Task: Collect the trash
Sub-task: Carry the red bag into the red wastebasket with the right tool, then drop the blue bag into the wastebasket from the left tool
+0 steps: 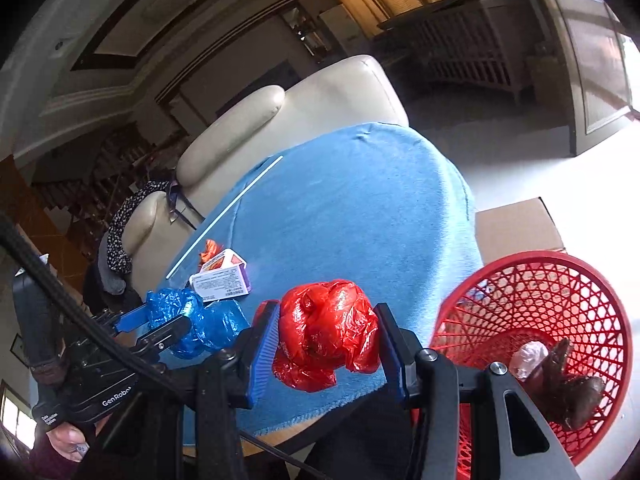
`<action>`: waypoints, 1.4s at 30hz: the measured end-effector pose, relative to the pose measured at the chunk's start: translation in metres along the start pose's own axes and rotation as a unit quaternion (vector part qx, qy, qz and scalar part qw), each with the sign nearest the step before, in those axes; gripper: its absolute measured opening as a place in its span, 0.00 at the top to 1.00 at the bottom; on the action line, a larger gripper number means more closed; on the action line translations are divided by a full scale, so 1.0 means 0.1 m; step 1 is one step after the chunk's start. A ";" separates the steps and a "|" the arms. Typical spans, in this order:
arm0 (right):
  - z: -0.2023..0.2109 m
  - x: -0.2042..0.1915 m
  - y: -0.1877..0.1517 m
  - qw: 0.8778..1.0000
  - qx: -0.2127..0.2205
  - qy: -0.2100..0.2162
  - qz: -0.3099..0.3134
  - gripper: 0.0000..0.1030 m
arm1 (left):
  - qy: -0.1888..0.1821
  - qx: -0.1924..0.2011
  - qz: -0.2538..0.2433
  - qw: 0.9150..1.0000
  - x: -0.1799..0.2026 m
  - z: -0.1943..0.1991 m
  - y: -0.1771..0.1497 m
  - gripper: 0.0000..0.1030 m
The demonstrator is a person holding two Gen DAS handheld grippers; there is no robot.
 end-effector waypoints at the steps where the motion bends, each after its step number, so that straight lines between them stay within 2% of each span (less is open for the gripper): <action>1: 0.01 0.03 0.00 1.000 0.000 -0.002 -0.003 0.52 | 0.000 0.000 -0.003 1.000 0.02 -0.01 0.01 0.49; 11: 0.07 0.28 0.00 1.000 0.003 -0.022 -0.022 0.52 | -0.012 -0.002 -0.028 1.000 0.23 -0.13 0.11 0.49; 17: 0.15 0.53 0.00 0.998 0.009 -0.048 -0.041 0.52 | -0.023 -0.002 -0.047 0.999 0.41 -0.19 0.18 0.49; 23: 0.25 0.74 0.00 0.992 0.016 -0.126 -0.027 0.52 | -0.039 -0.002 -0.064 0.997 0.61 -0.27 0.28 0.49; 26: 0.28 0.86 0.00 0.983 0.011 -0.181 -0.014 0.52 | -0.054 -0.003 -0.072 0.996 0.73 -0.32 0.33 0.49; 30: 0.27 0.97 -0.01 0.972 -0.004 -0.233 -0.008 0.52 | -0.069 -0.004 -0.085 0.994 0.92 -0.38 0.40 0.49; 36: 0.31 1.07 -0.06 0.961 -0.013 -0.278 0.003 0.52 | -0.085 -0.014 -0.102 0.991 1.16 -0.48 0.47 0.49; 42: 0.35 1.14 -0.09 0.956 -0.017 -0.293 0.002 0.52 | -0.097 -0.035 -0.108 0.989 1.31 -0.59 0.45 0.49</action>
Point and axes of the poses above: each gripper's, at about its wrist camera, not at the fingertips, and z roughly against the way its jaws point, x to its right, y to its top, the point moved 3 cm from there along -z, roughly the way its jaws point, and after that the axes turned 10 degrees about -y, right-handed, at the moved point
